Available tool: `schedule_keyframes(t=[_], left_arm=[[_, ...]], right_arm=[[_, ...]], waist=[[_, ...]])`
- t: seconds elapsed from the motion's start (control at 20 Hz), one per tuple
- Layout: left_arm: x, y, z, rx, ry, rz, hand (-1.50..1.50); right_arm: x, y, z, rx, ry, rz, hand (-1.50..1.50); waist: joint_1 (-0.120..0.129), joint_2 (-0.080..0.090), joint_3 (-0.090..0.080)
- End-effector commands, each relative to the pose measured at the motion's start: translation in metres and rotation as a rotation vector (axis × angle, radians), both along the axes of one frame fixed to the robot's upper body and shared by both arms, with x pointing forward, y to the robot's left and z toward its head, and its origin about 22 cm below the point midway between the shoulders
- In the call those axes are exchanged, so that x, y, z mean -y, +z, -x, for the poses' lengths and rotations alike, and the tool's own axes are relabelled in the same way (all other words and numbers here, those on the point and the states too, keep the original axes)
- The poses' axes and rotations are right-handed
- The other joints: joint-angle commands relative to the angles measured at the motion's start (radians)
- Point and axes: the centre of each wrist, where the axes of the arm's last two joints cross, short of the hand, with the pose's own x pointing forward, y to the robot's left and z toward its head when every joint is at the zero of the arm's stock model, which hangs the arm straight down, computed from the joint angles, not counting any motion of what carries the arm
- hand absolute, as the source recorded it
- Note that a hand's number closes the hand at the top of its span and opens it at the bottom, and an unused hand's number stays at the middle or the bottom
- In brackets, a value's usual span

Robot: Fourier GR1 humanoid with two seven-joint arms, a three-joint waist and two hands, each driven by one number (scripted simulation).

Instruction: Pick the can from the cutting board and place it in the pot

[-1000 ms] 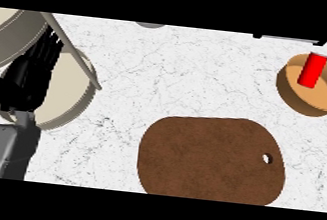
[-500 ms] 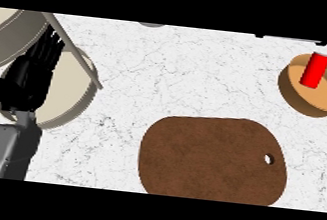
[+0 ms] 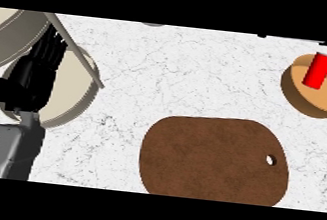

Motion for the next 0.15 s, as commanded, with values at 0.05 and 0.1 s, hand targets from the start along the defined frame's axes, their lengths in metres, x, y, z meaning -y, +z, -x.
schedule_keyframes(t=[0.05,0.1], left_arm=[[-0.008,-0.005,0.006,-0.004,-0.022,0.0,0.0],[0.002,0.005,-0.002,0.004,0.006,0.004,0.0]], right_arm=[[0.016,0.004,0.025,0.018,-0.022,-0.006,-1.5],[0.018,-0.005,0.031,0.0,-0.01,0.009,-1.5]], waist=[[0.008,0.002,0.002],[-0.005,0.001,0.002]])
